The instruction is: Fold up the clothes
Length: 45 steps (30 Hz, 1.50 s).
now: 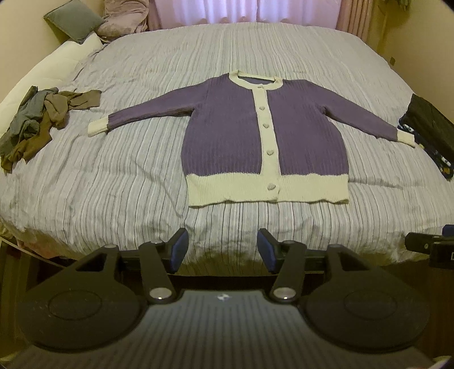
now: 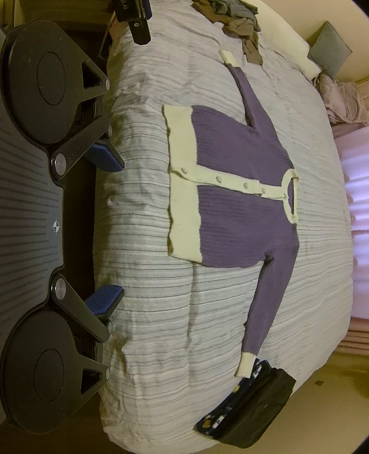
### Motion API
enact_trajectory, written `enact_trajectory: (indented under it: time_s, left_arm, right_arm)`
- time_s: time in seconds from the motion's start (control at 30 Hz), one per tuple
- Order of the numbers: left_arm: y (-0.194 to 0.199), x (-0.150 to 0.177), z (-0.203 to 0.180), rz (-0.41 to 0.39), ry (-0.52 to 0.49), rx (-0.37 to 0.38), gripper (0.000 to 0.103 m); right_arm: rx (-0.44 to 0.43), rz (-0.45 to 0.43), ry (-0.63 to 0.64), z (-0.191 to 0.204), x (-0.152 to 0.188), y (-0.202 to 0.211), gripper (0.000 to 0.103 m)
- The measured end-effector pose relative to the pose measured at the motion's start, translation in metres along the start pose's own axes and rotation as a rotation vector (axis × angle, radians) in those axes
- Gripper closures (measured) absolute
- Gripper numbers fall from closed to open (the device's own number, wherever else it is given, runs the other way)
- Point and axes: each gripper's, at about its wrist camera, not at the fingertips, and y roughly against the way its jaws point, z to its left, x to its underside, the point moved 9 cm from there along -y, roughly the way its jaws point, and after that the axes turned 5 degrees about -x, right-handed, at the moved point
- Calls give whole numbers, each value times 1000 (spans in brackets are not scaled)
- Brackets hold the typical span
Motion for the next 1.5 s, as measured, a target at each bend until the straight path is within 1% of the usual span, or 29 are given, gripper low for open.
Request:
enact_trajectory:
  time_s: [0.1, 0.43, 1.03, 1.5]
  left_arm:
    - [1, 6, -1, 6, 8, -4, 50]
    - [6, 16, 2, 12, 43, -27, 48]
    - [11, 5, 1, -5, 69, -70, 47]
    - [1, -3, -6, 8, 96, -79, 47]
  right_arm:
    - [0, -3, 8, -1, 2, 3, 13]
    - [-10, -17, 36, 2, 2, 9, 13]
    - [-50, -22, 63, -1, -11, 4, 13]
    - [-68, 1, 82, -10, -20, -8, 13]
